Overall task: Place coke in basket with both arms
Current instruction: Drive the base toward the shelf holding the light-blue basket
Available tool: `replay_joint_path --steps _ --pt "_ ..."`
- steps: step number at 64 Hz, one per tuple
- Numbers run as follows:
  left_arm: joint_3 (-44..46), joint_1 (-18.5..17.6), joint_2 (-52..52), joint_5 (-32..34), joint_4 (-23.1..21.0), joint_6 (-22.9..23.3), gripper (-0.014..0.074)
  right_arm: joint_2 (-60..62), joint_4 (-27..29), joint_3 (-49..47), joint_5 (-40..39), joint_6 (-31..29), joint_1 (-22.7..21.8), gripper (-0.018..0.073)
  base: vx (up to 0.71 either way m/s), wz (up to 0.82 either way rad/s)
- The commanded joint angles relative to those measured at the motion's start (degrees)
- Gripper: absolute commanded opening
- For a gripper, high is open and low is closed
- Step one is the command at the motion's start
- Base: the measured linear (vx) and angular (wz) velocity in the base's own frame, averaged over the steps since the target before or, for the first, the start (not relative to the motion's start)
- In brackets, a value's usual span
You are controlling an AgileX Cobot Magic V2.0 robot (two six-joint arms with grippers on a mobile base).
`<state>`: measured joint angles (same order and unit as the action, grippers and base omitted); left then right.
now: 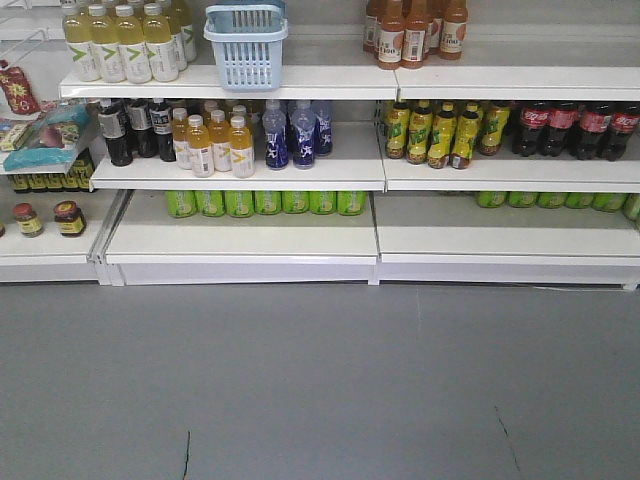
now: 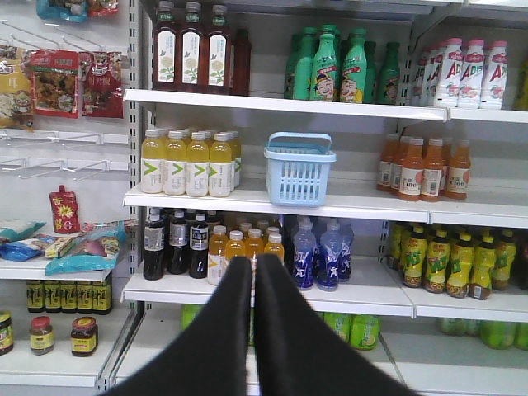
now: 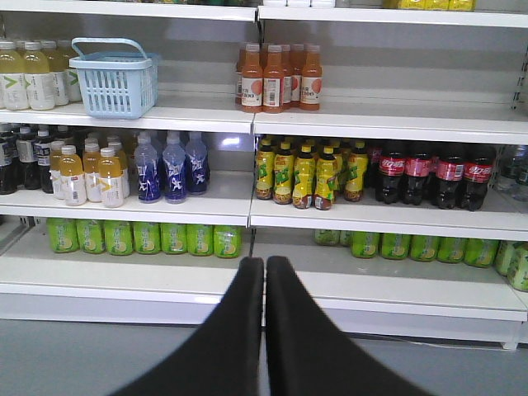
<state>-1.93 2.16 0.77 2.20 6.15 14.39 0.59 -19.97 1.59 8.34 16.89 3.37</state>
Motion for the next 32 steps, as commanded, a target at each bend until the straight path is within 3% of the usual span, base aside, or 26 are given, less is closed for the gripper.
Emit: replay_joint_path --steps 1,32 --pt "1.8 -0.5 0.8 4.6 -0.5 0.7 -0.0006 0.8 -0.8 0.4 -3.6 -0.4 -0.4 -0.0005 0.00 0.00" --pt "1.8 -0.5 0.8 4.6 -0.5 0.7 -0.0006 0.8 -0.8 0.4 -3.6 -0.4 -0.4 -0.0005 0.00 0.00"
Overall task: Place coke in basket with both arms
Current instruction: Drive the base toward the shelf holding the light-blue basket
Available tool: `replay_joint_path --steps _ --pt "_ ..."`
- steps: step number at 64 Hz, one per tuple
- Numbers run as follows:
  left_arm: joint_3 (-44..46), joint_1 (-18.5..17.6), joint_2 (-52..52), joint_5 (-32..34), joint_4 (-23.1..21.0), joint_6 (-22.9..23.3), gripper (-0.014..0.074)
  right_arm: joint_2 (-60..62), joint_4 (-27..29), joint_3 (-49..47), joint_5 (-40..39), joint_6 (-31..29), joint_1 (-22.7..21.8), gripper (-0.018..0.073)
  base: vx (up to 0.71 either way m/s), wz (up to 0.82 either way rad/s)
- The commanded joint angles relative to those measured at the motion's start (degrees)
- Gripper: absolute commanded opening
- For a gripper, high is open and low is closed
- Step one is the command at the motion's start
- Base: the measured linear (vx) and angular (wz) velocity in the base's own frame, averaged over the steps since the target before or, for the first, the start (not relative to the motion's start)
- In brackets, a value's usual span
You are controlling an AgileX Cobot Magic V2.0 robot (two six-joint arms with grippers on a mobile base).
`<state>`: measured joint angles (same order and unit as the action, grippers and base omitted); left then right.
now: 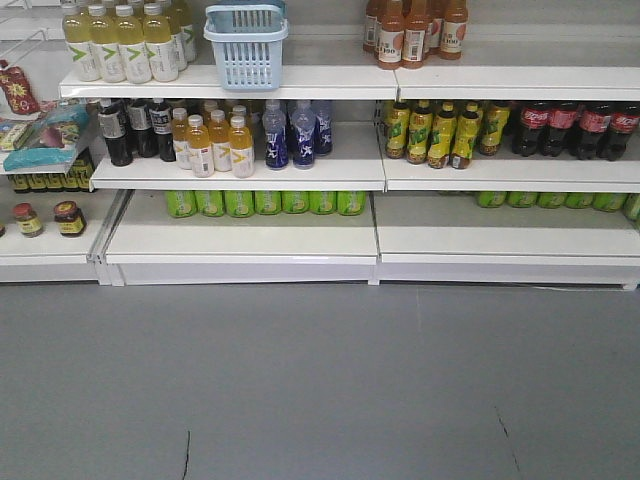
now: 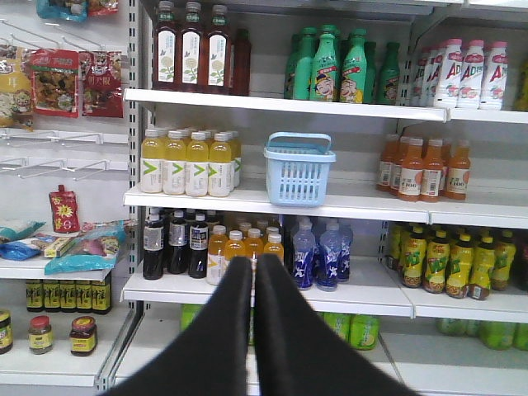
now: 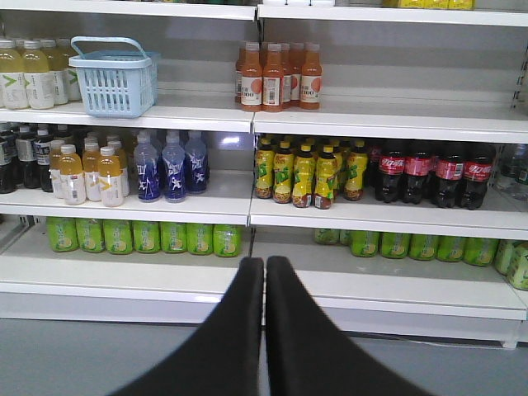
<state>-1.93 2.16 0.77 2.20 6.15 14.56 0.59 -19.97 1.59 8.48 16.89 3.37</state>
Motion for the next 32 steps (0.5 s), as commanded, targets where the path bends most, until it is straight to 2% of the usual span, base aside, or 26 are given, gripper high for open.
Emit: replay_joint_path --steps 1,32 --pt "1.8 -0.5 0.8 4.6 -0.5 0.5 -0.0006 0.8 -0.8 0.4 -3.7 -0.4 -0.4 -0.0005 0.00 0.00" --pt "1.8 -0.5 0.8 4.6 -0.5 0.5 -0.0006 0.8 -0.8 0.4 -3.7 -0.4 -0.4 -0.0005 0.01 -0.01"
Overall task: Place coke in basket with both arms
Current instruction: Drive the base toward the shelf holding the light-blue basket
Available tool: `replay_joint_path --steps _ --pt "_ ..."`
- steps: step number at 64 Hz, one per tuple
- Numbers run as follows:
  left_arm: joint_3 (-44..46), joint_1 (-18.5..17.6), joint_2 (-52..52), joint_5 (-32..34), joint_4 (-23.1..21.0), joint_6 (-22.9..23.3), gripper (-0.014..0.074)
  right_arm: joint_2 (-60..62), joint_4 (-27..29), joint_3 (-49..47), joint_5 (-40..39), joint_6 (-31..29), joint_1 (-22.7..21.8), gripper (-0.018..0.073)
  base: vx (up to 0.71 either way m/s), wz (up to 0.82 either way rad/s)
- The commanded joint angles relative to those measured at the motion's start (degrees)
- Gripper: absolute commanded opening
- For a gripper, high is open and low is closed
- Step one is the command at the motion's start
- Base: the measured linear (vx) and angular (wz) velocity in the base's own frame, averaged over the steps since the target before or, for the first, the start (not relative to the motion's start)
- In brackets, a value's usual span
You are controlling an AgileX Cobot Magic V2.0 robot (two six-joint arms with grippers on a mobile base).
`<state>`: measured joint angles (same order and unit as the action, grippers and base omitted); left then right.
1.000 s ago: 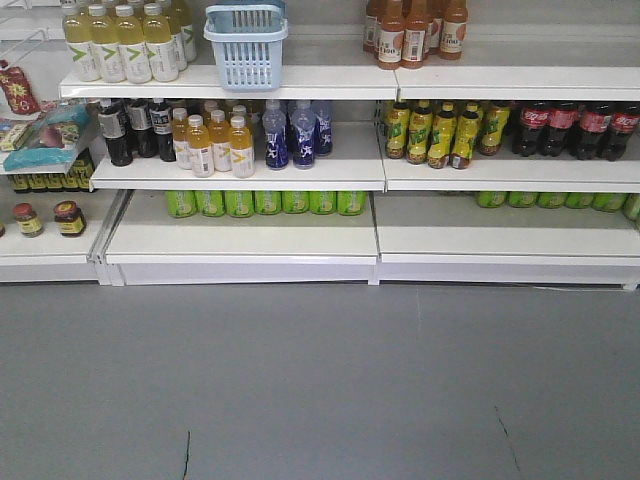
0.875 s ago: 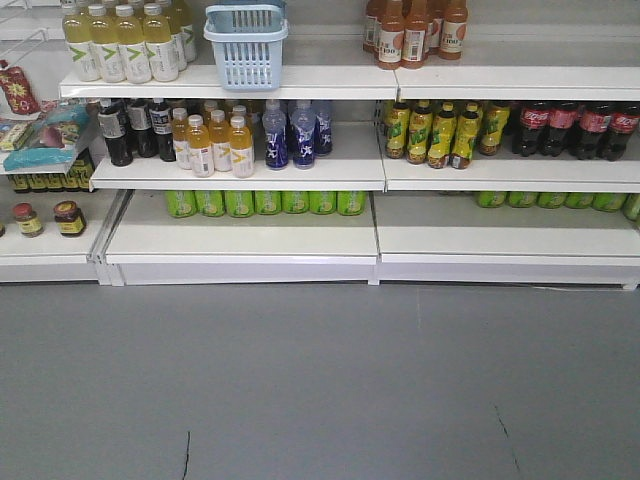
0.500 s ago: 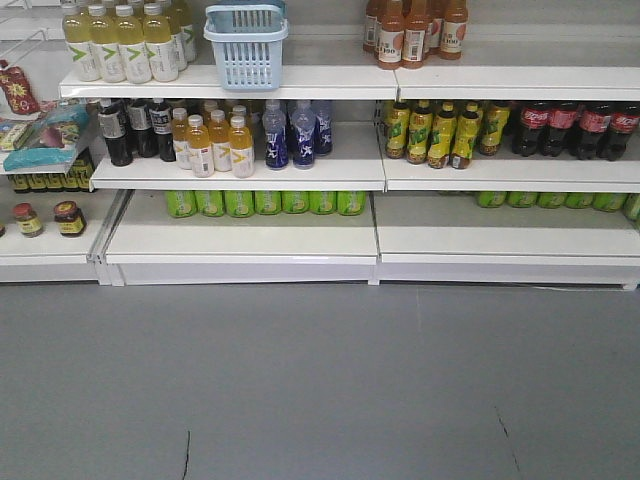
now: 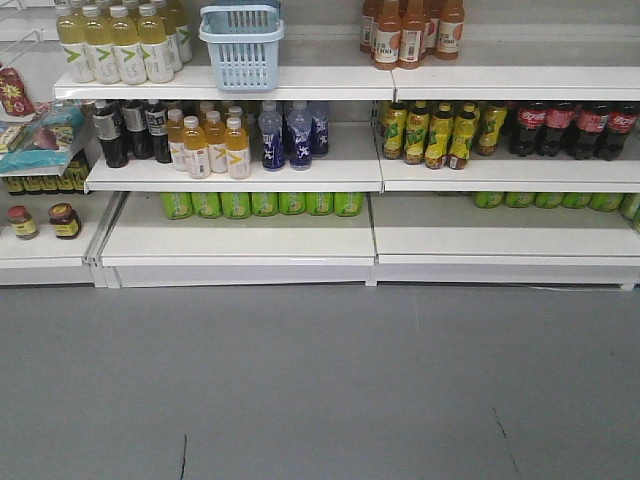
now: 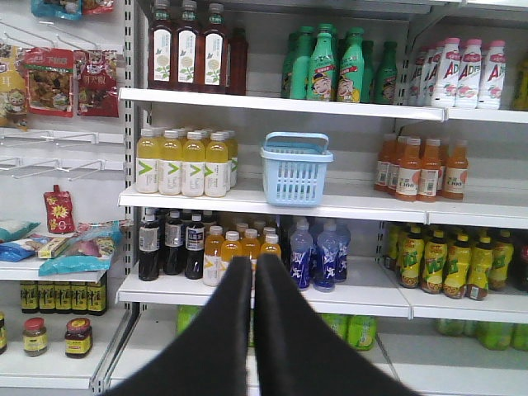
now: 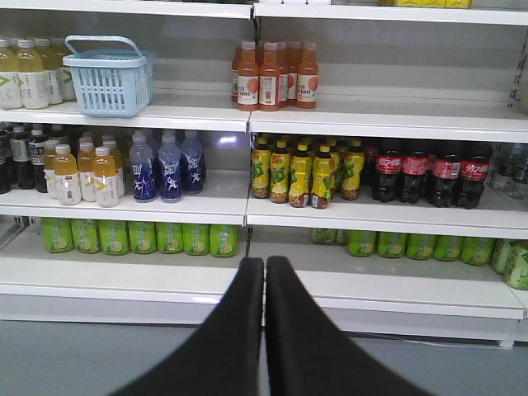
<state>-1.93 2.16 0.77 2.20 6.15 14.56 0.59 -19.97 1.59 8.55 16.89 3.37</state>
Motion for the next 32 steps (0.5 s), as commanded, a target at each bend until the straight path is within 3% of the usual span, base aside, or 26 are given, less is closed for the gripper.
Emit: replay_joint_path --steps 1,32 --pt "1.8 -0.5 0.8 4.6 -0.5 0.5 -0.0006 0.8 -0.8 0.4 -3.8 -0.4 -0.4 -0.0005 0.05 -0.05" --pt "1.8 -0.5 0.8 4.6 -0.5 0.5 -0.0006 0.8 -0.8 0.4 -3.8 -0.4 -0.4 -0.0005 0.09 -0.03"
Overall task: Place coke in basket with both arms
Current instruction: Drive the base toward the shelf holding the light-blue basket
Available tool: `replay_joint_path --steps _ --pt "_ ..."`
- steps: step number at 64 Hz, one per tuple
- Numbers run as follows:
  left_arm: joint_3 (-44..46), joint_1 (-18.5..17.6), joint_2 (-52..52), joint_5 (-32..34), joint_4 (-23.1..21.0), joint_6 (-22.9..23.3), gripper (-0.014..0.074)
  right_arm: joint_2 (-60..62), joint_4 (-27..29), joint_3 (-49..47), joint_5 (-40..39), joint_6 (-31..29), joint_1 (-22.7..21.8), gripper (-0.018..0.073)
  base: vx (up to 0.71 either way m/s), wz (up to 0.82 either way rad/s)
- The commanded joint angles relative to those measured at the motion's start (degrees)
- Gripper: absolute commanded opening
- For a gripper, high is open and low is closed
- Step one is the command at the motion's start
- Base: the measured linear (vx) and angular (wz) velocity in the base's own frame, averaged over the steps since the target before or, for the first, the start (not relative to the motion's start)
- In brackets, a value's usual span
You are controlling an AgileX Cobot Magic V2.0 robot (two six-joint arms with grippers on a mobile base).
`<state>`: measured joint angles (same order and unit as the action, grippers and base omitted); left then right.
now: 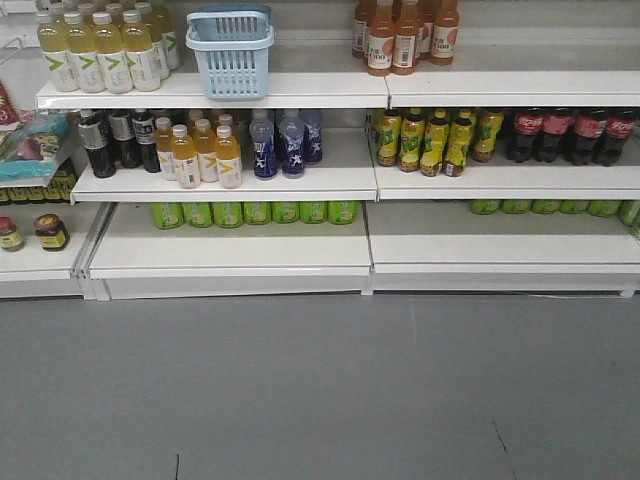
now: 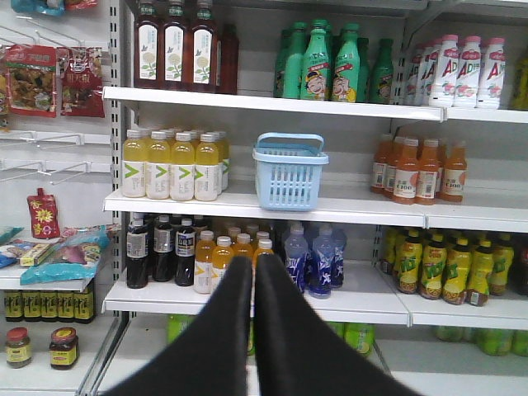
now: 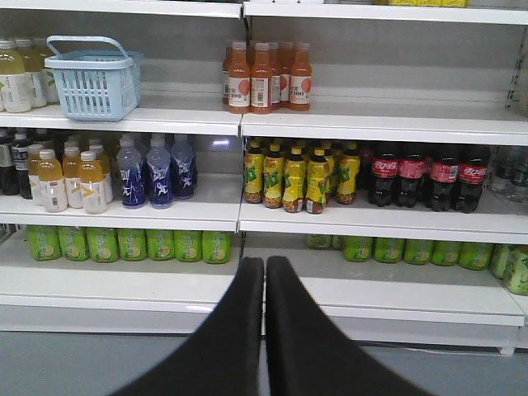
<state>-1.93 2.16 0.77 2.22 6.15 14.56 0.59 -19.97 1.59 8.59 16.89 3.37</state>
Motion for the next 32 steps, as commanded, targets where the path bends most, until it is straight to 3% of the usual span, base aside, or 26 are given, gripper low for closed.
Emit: replay_joint_path --steps 1,32 --pt "1.8 -0.5 0.8 4.5 -0.5 0.5 -0.0006 0.8 -0.8 0.4 -3.8 -0.4 -0.4 -0.0005 0.10 0.09" --pt "1.8 -0.5 0.8 4.5 -0.5 0.5 -0.0006 0.8 -0.8 0.4 -3.7 -0.4 -0.4 -0.0005 0.13 0.11"
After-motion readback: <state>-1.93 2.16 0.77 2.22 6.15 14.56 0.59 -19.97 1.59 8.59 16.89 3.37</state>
